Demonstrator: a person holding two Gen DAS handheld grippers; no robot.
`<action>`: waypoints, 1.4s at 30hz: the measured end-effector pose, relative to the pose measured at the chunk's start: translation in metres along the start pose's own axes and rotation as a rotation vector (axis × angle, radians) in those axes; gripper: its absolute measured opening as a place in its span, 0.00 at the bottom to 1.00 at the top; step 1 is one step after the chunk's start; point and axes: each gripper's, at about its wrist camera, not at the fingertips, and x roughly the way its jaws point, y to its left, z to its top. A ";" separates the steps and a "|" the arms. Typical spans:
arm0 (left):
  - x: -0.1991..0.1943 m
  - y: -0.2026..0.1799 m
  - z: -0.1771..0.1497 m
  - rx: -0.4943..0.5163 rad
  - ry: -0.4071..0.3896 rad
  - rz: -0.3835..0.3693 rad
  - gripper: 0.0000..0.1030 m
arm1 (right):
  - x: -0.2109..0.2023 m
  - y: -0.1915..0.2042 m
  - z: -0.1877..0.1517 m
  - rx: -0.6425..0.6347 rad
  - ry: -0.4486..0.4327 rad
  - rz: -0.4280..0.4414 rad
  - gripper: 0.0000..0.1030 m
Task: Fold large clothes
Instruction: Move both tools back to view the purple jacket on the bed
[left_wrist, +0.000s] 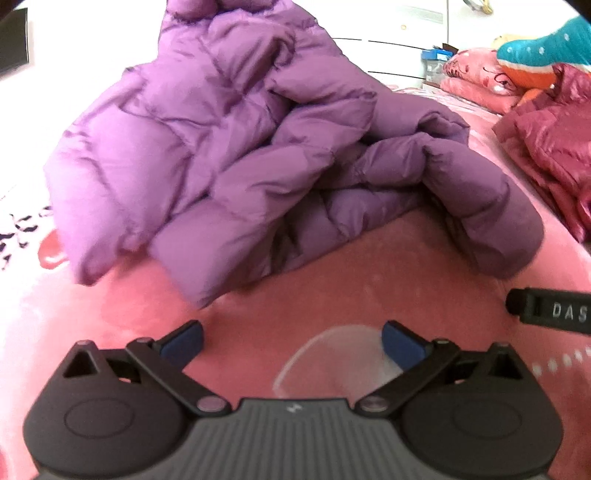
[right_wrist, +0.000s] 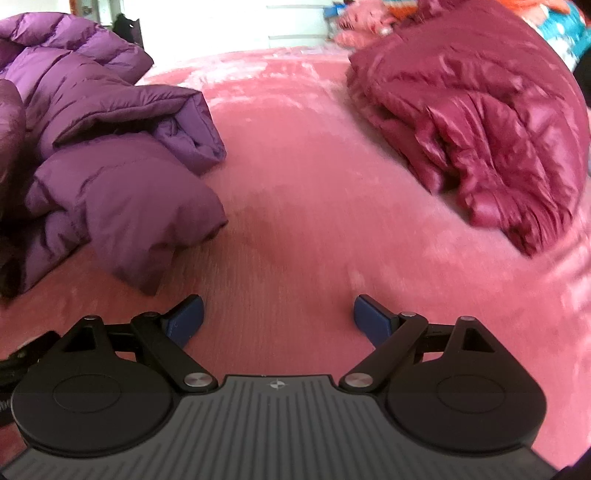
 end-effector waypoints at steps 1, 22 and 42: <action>-0.008 0.004 -0.002 0.009 -0.006 0.004 0.99 | -0.004 0.000 0.000 -0.003 0.011 0.004 1.00; -0.146 0.081 0.022 0.032 -0.164 -0.020 0.99 | -0.153 0.033 -0.006 -0.088 -0.130 0.011 1.00; -0.201 0.142 0.036 -0.004 -0.297 0.062 0.99 | -0.228 0.107 0.020 -0.202 -0.270 0.090 1.00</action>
